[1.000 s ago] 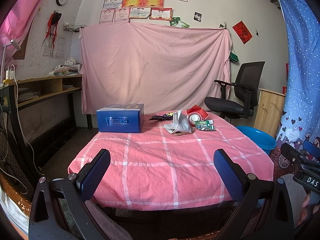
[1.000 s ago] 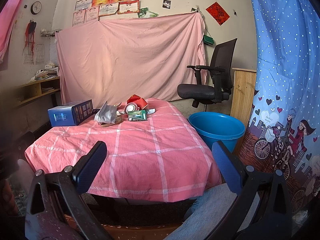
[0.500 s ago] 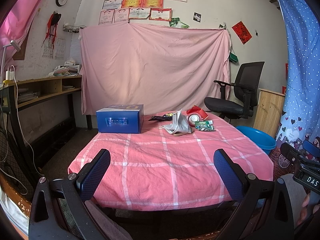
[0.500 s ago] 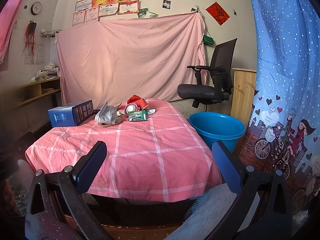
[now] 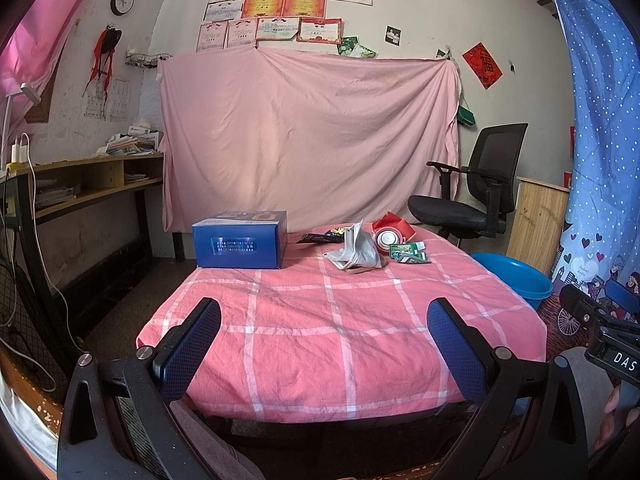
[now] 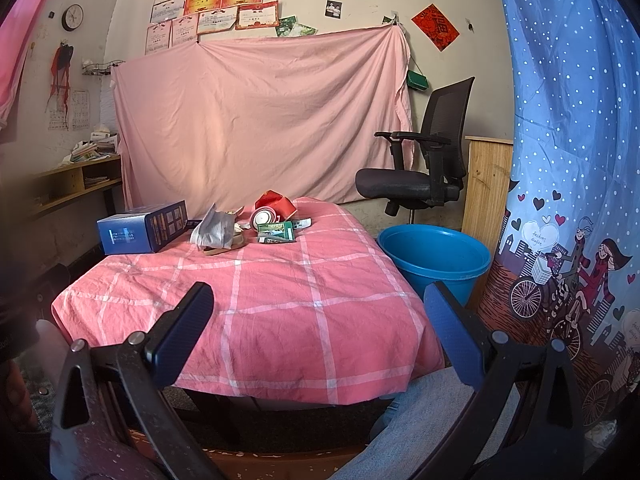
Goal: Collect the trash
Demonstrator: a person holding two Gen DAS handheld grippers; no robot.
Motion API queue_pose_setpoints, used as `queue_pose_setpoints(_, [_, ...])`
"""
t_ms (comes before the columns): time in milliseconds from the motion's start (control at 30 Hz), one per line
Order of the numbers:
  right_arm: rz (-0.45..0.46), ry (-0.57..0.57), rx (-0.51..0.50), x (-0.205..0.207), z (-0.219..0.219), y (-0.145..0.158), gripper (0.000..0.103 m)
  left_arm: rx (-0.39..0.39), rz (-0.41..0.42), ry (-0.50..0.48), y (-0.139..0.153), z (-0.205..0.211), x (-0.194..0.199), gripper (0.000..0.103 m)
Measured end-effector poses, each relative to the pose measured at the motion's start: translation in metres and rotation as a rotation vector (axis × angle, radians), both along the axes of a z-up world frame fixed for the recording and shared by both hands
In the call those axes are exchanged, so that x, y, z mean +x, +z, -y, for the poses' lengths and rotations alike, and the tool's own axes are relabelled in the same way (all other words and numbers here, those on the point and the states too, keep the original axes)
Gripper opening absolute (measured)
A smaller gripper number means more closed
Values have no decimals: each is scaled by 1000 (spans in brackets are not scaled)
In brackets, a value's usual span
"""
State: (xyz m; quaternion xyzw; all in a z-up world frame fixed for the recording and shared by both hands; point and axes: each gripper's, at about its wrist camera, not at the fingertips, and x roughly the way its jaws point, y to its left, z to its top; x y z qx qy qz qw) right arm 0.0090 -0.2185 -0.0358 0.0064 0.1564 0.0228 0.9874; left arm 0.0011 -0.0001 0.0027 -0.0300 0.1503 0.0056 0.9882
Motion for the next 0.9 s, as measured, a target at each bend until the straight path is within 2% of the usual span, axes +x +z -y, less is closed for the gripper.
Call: queue_pose_setpoints(900, [11,-7,-3,-2,-4,0,103,3,4,0,1,3,-2,101])
